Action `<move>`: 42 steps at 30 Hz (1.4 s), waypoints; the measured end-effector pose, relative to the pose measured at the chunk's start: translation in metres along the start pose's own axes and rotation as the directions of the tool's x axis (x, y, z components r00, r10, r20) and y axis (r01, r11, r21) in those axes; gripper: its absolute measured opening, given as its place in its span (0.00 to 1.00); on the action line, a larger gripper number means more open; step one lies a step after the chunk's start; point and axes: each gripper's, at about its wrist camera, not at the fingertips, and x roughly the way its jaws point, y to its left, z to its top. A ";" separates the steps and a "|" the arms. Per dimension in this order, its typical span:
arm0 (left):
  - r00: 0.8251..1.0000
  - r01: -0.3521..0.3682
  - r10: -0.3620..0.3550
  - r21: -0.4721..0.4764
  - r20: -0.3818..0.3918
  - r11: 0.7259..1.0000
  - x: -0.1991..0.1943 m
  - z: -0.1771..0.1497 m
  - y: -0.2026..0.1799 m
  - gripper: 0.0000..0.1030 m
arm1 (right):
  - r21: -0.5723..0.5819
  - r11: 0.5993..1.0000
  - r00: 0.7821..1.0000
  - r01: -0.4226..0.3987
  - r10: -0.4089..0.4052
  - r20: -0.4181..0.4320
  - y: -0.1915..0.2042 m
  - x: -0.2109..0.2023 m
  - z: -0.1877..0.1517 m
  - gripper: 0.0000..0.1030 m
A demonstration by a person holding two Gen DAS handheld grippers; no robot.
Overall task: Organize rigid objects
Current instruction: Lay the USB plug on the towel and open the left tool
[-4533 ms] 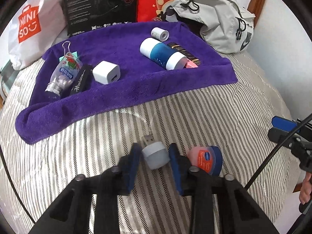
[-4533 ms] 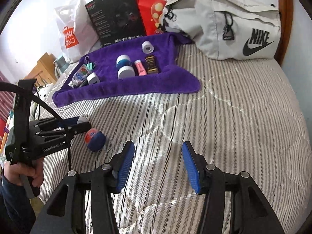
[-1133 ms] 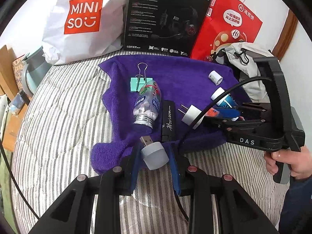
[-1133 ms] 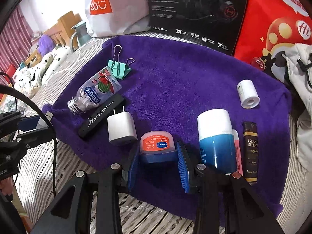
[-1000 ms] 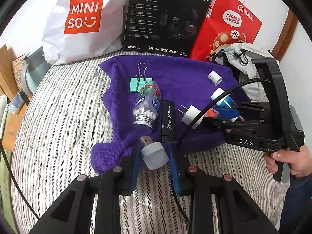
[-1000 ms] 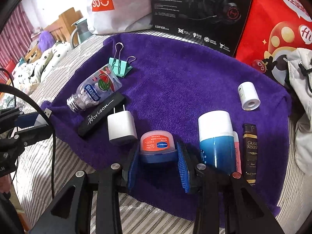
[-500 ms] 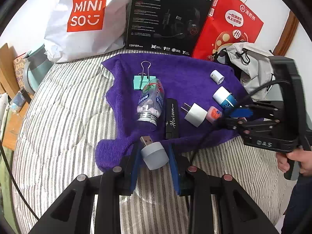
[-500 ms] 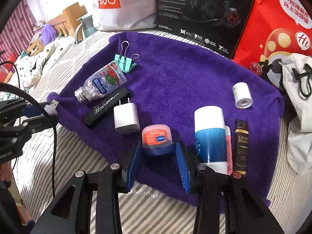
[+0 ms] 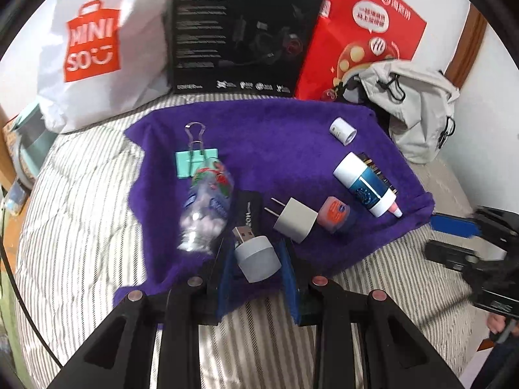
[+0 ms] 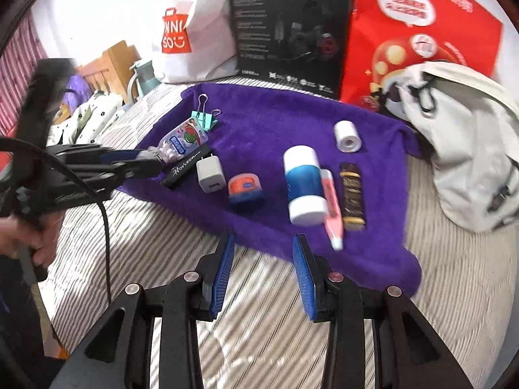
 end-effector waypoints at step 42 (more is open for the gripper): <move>0.993 -0.059 0.065 0.062 -0.097 0.996 0.043 0.016 -0.036 0.36 | 0.128 0.992 1.000 0.002 -0.004 0.014 -0.035 -0.031 -0.049 0.37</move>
